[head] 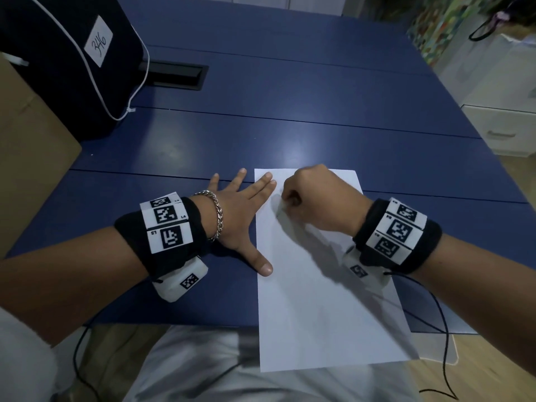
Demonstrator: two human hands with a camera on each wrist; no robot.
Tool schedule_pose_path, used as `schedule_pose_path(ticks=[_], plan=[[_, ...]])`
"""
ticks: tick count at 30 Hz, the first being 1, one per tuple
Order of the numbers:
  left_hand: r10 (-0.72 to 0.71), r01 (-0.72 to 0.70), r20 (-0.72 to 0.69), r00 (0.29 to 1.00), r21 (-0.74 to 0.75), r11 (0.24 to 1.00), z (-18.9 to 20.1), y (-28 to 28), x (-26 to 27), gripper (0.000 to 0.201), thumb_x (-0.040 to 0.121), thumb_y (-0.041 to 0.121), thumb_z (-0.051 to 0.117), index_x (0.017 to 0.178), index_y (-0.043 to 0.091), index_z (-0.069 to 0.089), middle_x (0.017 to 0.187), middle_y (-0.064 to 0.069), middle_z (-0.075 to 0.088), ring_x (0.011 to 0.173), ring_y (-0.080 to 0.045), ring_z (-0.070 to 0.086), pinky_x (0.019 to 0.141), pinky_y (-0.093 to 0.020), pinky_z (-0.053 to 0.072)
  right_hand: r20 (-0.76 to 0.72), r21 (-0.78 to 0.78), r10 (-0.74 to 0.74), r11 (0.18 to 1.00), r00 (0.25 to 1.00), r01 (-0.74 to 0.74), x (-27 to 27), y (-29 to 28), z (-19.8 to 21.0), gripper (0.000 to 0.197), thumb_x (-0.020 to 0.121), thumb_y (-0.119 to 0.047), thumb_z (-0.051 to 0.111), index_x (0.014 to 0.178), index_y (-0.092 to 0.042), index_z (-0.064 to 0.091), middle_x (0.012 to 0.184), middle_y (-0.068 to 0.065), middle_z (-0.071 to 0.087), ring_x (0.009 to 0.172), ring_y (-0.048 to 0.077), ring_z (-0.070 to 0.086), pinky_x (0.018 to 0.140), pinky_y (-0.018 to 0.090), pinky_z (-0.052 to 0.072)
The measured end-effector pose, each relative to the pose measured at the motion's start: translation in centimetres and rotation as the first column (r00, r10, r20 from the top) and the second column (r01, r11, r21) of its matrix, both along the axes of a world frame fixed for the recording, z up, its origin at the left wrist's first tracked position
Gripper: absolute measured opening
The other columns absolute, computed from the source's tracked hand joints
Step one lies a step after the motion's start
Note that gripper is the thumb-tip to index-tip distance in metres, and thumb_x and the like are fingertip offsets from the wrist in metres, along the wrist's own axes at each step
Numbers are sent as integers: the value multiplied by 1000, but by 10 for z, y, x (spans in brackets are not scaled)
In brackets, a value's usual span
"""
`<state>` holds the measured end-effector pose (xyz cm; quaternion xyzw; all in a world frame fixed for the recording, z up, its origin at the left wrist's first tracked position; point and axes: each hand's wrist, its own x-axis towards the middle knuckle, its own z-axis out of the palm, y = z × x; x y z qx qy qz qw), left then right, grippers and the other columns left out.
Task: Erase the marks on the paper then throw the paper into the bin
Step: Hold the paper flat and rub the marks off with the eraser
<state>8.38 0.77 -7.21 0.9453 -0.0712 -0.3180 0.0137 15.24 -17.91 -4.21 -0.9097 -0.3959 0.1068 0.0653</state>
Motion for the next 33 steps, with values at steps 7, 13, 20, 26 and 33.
schedule_pose_path(ticks=[7,13,20,26,33], plan=[[-1,1,8,1000,-4,1000,0,0,0,172,35,107,62,155,36,-38,162,23,-42,154,-31,-35,120,-77,-4,-21,33,87,996,996,-86,-11,2,-2,13,87,-16,61,81,-15,72,79,2,69,73,25,61,69,37,52],[-10,13,45,999,-64,998,-3,5,-7,165,44,105,64,159,34,-32,164,20,-40,155,-29,-33,119,-77,-7,-5,48,-1,999,1000,1,12,-16,-5,9,88,-17,71,92,-16,78,79,-8,68,74,16,57,66,26,40],[-44,45,25,999,-33,998,-3,5,-8,168,38,108,60,157,37,-36,163,22,-41,154,-29,-36,117,-80,-5,-12,72,-18,997,1000,19,8,-10,-5,11,85,-16,68,91,-14,78,83,-2,75,76,19,63,71,32,55],[-38,39,24,999,-35,999,-3,5,-8,168,37,108,61,157,38,-34,163,23,-40,154,-29,-36,117,-80,-6,-66,29,196,980,978,-195,-34,-5,-3,11,83,-15,65,72,-14,65,72,-1,62,66,22,57,64,35,48],[-28,29,18,999,-29,999,-2,4,-8,170,36,107,62,157,36,-35,162,24,-40,153,-28,-37,118,-80,-5,-4,55,140,989,990,-139,-9,1,-1,10,83,-16,64,79,-20,73,74,-2,66,67,22,57,69,41,55]])
